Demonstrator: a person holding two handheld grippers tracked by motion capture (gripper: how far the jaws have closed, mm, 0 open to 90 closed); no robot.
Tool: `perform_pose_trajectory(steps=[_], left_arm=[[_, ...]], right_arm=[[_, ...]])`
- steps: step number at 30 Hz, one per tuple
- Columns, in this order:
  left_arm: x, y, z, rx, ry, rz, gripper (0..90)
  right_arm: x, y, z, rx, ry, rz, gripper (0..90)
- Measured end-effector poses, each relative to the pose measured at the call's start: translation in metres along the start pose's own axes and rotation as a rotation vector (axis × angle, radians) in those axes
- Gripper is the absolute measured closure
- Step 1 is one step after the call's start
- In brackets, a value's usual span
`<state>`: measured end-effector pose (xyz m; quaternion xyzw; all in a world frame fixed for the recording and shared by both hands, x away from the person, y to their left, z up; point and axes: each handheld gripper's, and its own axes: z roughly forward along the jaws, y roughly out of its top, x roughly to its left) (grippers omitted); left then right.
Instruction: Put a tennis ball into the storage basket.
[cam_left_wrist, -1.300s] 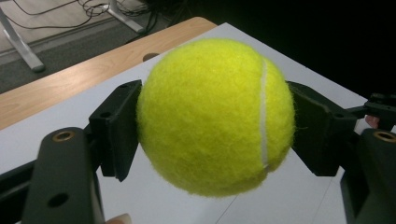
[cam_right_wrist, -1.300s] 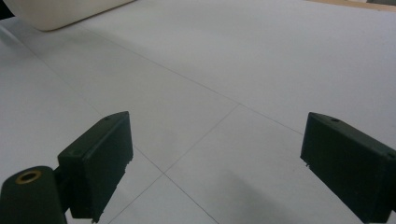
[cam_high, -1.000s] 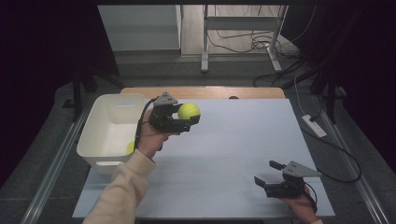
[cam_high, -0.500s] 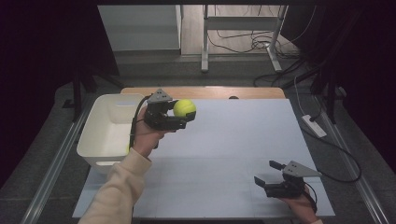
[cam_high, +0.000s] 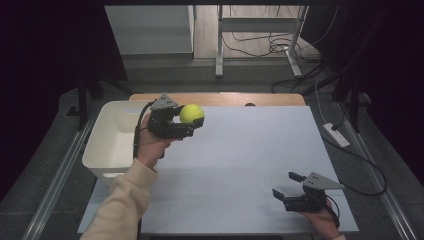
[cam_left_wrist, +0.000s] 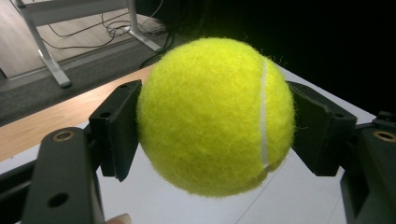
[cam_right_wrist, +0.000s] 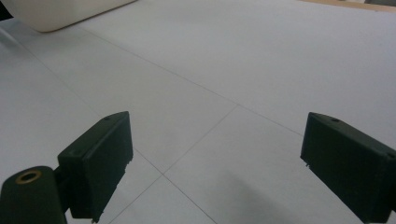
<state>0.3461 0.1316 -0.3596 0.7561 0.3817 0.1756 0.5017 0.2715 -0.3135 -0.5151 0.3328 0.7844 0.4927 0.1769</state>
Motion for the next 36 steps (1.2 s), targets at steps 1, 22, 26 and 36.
perform_pose_trajectory(steps=[1,22,26,36], left_arm=[[0.001,0.0,-0.001,0.0,0.002,0.0,26.6],[0.016,-0.011,-0.018,-0.011,0.055,-0.029,26.6],[0.02,-0.014,-0.023,-0.014,0.067,-0.032,26.6],[0.028,-0.021,-0.035,-0.015,0.099,-0.042,26.6]], right_arm=[[0.0,0.0,0.0,0.0,-0.001,0.0,9.1],[0.001,0.0,0.001,0.005,0.0,-0.006,9.0],[0.0,0.0,0.001,0.004,0.0,-0.007,9.1],[0.001,0.0,0.001,0.004,0.0,-0.006,9.1]])
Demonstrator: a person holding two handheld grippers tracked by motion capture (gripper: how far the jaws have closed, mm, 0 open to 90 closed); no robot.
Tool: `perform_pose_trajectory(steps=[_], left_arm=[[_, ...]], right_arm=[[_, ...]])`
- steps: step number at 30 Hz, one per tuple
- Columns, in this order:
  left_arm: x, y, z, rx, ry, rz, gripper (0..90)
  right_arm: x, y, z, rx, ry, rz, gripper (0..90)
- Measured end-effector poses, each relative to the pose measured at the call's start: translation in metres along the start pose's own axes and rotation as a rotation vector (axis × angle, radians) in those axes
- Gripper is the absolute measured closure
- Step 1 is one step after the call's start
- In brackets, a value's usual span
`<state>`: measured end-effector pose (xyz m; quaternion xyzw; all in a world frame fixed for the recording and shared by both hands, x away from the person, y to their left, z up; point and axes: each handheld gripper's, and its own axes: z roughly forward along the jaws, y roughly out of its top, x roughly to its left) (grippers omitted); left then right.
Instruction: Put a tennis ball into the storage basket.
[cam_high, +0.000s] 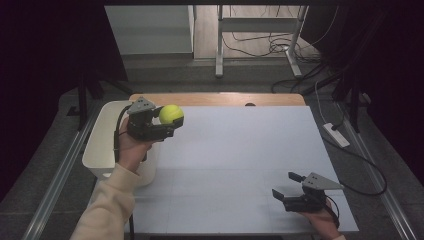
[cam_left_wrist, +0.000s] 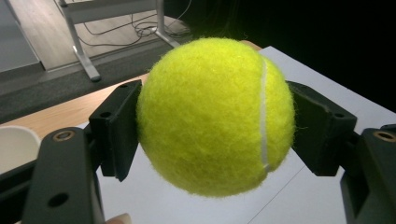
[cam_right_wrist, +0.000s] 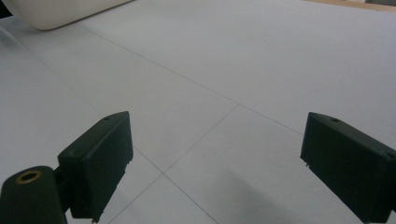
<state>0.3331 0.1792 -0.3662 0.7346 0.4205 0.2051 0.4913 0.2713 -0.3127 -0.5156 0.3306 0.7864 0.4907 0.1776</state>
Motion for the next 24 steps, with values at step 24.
perform_pose_trajectory(steps=[24], left_arm=[[0.031,-0.015,-0.025,-0.001,0.092,-0.055,26.6]], right_arm=[[0.001,0.002,-0.001,-0.013,-0.001,0.002,9.1]])
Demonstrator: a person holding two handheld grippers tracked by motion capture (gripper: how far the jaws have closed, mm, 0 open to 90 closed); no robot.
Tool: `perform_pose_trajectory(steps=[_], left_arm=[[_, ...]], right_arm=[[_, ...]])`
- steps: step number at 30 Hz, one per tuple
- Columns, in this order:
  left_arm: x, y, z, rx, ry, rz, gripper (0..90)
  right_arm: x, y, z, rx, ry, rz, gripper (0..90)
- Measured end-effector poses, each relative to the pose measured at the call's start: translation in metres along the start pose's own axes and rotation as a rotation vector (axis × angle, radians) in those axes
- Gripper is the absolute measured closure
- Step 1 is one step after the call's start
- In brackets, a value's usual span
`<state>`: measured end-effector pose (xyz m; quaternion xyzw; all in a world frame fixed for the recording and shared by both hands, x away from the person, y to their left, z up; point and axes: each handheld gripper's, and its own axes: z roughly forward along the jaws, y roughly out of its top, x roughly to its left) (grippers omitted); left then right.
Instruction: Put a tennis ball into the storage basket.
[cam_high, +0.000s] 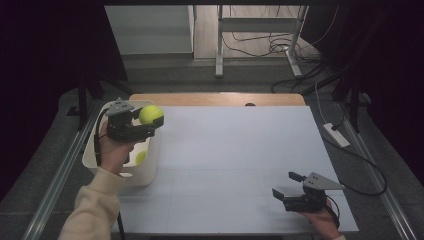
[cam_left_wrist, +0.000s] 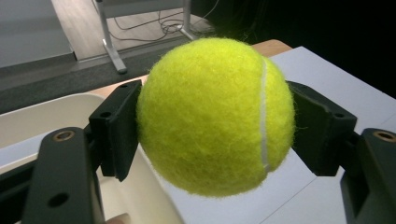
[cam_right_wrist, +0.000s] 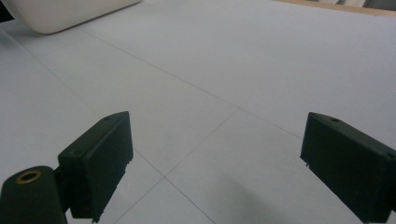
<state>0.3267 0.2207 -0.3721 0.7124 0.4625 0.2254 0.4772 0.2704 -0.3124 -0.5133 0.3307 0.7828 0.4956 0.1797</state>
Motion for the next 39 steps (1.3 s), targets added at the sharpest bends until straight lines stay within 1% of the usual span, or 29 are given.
perform_pose_trajectory(steps=[6,10,16,24,39], left_arm=[[0.008,-0.003,-0.001,0.001,0.013,-0.025,26.6],[0.012,-0.004,0.0,0.008,0.022,-0.03,26.6],[0.02,-0.006,0.001,0.017,0.042,-0.045,26.6],[0.029,-0.009,-0.002,0.029,0.062,-0.061,26.6],[0.045,-0.015,-0.003,0.043,0.103,-0.093,26.6]], right_arm=[[0.001,0.003,0.0,-0.009,-0.001,0.0,9.1],[0.002,0.004,0.0,-0.011,0.005,-0.007,9.1],[0.001,0.004,0.001,-0.012,0.007,-0.004,9.1],[0.004,0.007,0.0,-0.021,0.014,-0.008,9.1],[0.003,0.005,0.001,-0.011,0.009,-0.01,9.1]])
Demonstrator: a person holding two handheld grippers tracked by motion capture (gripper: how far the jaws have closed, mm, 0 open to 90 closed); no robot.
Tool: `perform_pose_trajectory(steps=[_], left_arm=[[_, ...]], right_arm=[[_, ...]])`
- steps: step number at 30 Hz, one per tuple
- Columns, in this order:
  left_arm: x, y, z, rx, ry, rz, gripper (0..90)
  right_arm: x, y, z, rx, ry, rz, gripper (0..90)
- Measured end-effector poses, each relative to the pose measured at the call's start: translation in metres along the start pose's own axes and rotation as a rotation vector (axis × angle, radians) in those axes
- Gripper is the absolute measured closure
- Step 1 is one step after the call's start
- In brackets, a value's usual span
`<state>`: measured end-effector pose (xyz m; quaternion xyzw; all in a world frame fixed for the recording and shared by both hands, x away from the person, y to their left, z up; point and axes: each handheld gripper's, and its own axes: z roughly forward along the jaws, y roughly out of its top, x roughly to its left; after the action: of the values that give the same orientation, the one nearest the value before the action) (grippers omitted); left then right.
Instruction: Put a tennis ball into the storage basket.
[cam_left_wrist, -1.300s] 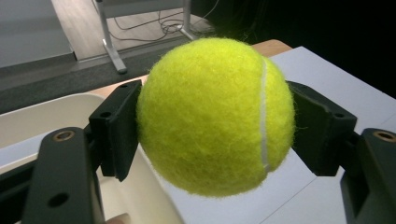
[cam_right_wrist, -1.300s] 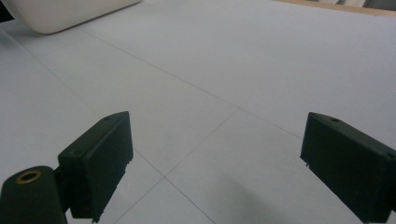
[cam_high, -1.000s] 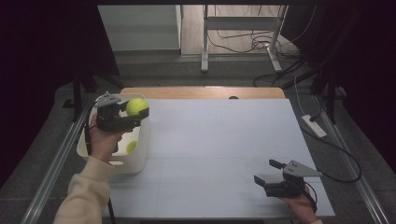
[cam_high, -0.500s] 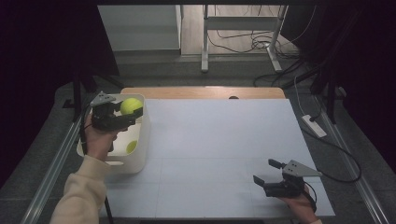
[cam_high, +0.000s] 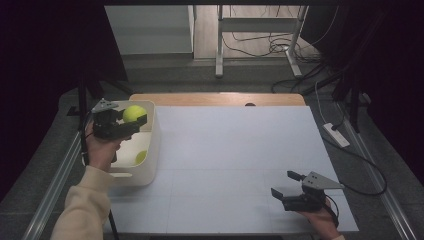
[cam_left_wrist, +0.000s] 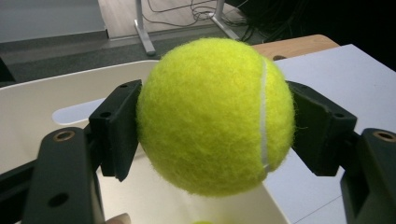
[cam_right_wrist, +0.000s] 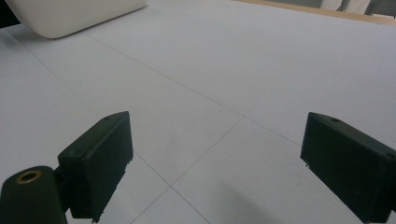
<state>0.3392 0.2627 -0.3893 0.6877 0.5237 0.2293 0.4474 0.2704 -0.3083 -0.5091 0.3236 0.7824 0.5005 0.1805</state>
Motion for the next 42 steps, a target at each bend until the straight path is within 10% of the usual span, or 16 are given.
perform_pose_trajectory(steps=[42], left_arm=[[0.031,-0.007,0.034,0.183,0.119,-0.023,26.4]], right_arm=[[-0.001,-0.003,0.001,0.014,-0.003,-0.001,9.1]])
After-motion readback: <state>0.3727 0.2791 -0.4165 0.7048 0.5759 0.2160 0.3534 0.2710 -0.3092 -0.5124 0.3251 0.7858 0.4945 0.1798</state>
